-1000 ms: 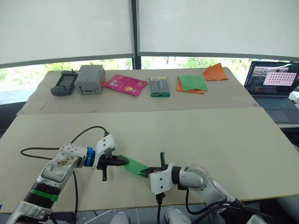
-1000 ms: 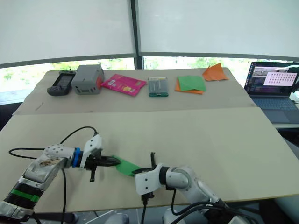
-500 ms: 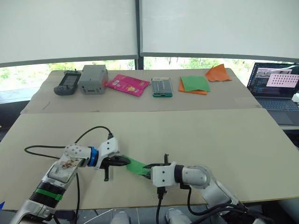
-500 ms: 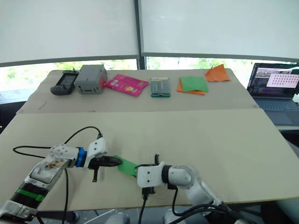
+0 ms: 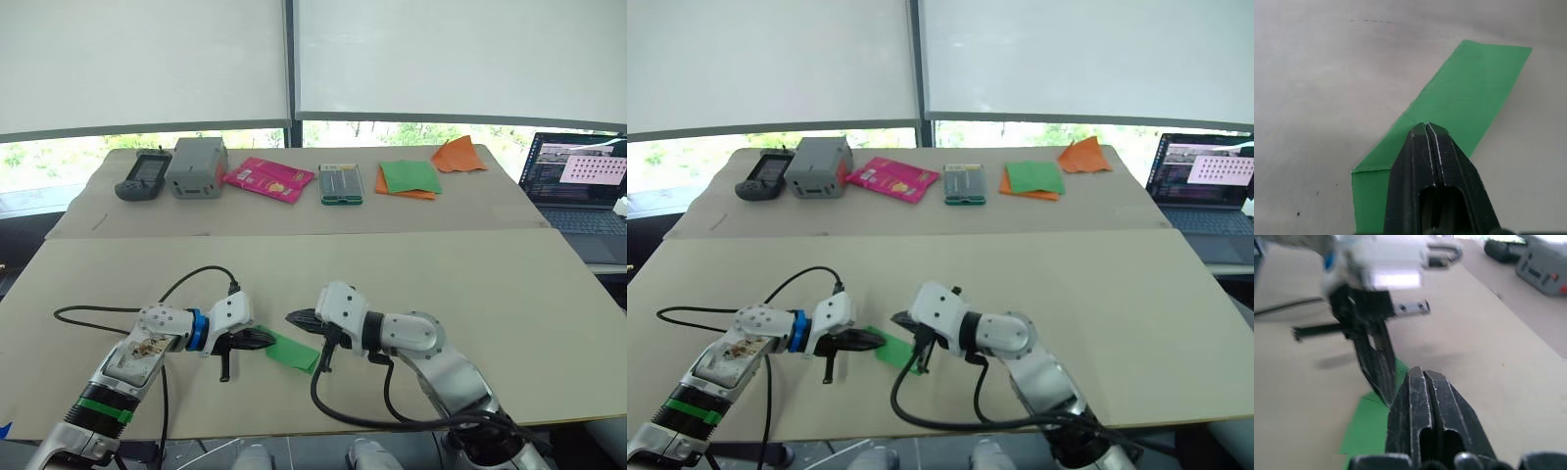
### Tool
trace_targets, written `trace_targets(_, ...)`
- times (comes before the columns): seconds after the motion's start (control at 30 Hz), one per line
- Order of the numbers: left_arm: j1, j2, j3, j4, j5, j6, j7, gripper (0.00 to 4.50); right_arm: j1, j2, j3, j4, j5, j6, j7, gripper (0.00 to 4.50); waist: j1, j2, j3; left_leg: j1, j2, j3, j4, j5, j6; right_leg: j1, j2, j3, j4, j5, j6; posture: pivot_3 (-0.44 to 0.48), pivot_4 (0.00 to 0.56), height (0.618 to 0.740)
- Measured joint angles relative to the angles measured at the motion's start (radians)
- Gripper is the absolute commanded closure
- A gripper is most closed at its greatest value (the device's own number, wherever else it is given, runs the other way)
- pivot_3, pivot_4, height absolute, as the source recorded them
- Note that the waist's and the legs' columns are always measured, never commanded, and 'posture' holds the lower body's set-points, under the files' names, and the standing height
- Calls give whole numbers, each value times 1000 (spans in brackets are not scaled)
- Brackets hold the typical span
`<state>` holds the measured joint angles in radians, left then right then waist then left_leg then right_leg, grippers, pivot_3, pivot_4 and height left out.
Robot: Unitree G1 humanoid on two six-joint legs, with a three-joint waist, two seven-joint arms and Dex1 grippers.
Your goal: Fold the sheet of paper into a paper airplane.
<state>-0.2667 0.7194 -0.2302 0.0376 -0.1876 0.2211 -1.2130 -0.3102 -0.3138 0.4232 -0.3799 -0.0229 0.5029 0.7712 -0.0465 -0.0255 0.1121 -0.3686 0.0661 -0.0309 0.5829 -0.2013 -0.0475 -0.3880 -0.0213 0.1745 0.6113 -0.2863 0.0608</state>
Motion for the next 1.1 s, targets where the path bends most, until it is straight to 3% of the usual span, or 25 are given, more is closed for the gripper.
trace_targets(0.3,-2,5,0,-2,3,0,1,4500,-33,42,118,127,-25,59,-32,4479,-4,1,-1,0,0,0,0,0,0,0,0,0,0,0,0,0,150,740)
trace_targets(0.5,3,5,4,-5,3,-1,2,4500,-38,61,118,198,-35,74,-66,4479,-4,1,-1,0,0,0,0,0,0,0,0,0,0,0,0,0,150,740)
trace_targets(1.1,10,13,11,-5,5,-1,3,4500,-41,73,128,199,-32,85,-87,4479,-20,3,-6,0,0,0,0,0,0,0,0,0,1,0,0,0,150,740)
